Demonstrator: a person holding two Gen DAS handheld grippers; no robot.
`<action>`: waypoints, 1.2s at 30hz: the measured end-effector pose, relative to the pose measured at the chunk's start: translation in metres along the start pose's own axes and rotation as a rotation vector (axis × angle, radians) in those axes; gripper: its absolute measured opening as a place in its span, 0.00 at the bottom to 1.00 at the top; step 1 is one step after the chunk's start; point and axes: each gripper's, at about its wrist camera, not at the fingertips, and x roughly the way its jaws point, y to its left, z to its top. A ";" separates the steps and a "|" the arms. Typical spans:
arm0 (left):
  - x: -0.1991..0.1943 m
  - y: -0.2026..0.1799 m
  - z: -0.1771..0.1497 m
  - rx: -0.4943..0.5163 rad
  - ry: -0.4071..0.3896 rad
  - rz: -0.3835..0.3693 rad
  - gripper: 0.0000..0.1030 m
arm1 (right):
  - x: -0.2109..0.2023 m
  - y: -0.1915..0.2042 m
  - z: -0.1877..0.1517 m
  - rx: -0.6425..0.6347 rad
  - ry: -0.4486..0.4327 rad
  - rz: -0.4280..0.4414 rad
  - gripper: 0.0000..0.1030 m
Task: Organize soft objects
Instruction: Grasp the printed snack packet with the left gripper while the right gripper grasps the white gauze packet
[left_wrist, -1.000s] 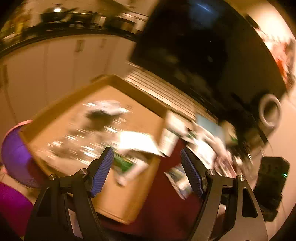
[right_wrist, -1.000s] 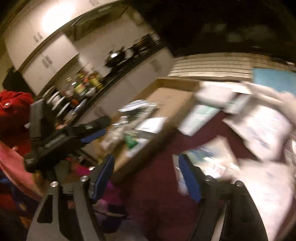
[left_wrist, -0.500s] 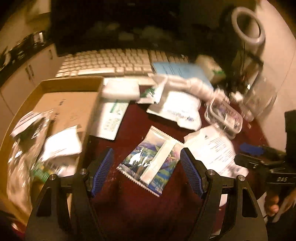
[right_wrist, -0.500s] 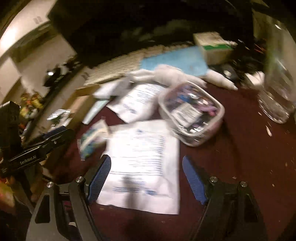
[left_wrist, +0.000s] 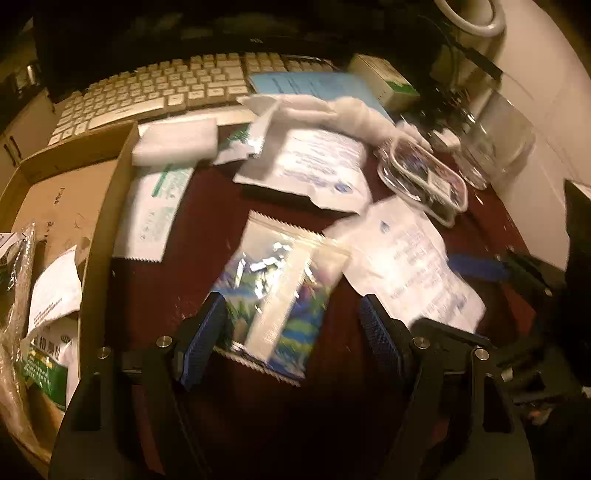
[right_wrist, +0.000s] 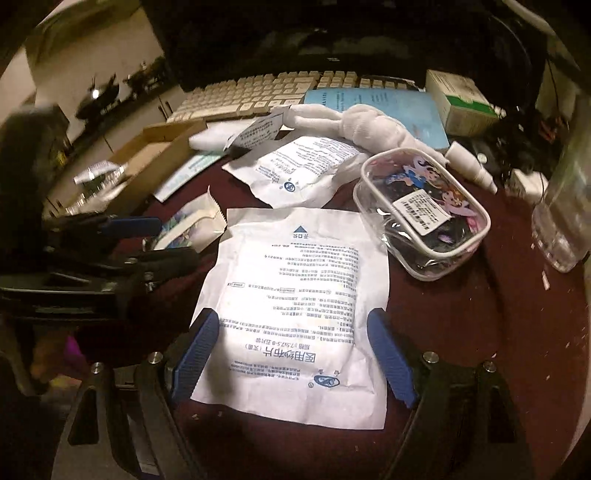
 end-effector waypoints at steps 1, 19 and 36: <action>-0.001 -0.001 0.000 0.006 0.004 -0.002 0.73 | 0.001 -0.002 -0.001 -0.006 0.002 0.003 0.80; 0.003 0.007 -0.002 -0.031 -0.003 -0.071 0.73 | 0.008 0.021 -0.003 -0.026 0.033 -0.048 0.97; 0.006 -0.003 -0.011 -0.062 -0.086 0.126 0.57 | -0.013 0.007 -0.012 -0.041 -0.052 -0.023 0.57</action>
